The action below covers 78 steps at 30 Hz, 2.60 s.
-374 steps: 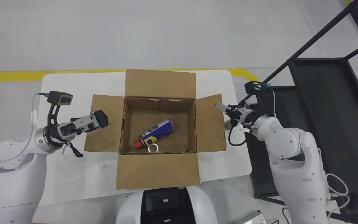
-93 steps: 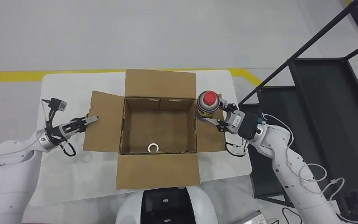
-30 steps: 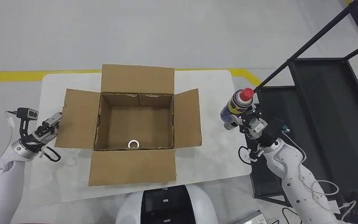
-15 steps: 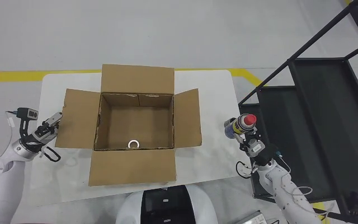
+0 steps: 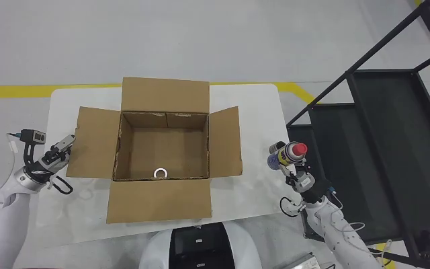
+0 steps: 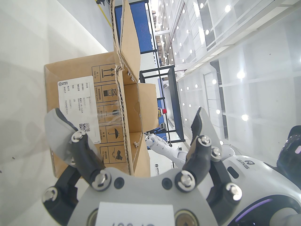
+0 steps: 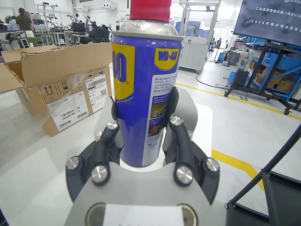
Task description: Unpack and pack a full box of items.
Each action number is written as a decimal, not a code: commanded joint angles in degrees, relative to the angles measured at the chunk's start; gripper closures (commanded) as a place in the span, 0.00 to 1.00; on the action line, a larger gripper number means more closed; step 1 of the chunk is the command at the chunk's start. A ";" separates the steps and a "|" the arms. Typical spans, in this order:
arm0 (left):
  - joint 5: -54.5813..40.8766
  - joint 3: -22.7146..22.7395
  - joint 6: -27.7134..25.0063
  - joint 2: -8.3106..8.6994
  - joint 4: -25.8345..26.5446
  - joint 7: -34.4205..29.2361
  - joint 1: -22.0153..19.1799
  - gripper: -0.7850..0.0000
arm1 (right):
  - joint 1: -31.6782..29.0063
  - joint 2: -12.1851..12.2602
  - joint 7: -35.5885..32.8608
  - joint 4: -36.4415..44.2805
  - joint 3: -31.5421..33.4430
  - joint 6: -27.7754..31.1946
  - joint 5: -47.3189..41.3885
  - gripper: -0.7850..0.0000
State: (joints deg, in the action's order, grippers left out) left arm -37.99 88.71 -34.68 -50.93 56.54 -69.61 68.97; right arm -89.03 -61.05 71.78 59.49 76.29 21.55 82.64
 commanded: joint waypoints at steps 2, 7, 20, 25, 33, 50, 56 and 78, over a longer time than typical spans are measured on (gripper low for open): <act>0.00 0.00 0.00 0.00 0.00 0.00 0.00 0.00 | 0.00 0.00 0.00 0.00 0.00 0.00 0.00 1.00; 0.00 0.00 0.00 0.00 0.00 0.00 0.00 0.00 | -0.05 -0.02 -0.46 0.63 -0.16 0.02 0.25 1.00; 0.00 0.00 0.00 0.00 0.00 0.00 0.00 0.00 | 3.29 -1.87 8.62 -12.85 -3.73 -0.82 -1.71 1.00; 0.00 0.00 0.00 0.00 0.00 0.00 0.00 0.00 | 8.18 -3.68 11.57 -21.72 -6.18 -1.79 -4.14 1.00; 0.00 0.00 0.00 0.00 0.00 0.00 0.00 0.00 | 14.53 -6.32 12.73 -32.60 -9.41 -2.56 -5.61 1.00; 0.00 0.00 0.00 0.00 0.00 0.00 0.00 0.00 | 18.80 -9.61 14.97 -43.01 -12.78 -4.02 -6.09 1.00; 0.00 0.00 0.00 0.00 0.00 0.00 0.00 0.00 | 18.93 -9.99 15.67 -44.48 -13.52 -4.94 -5.26 1.00; 0.00 0.00 0.00 0.00 0.00 0.00 0.00 0.00 | 17.25 -9.91 15.63 -44.06 -14.60 -4.67 -5.30 0.00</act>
State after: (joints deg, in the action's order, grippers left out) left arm -37.99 88.71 -34.68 -50.93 56.54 -69.61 68.97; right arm -71.53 -71.13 87.18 15.10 61.65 17.12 77.37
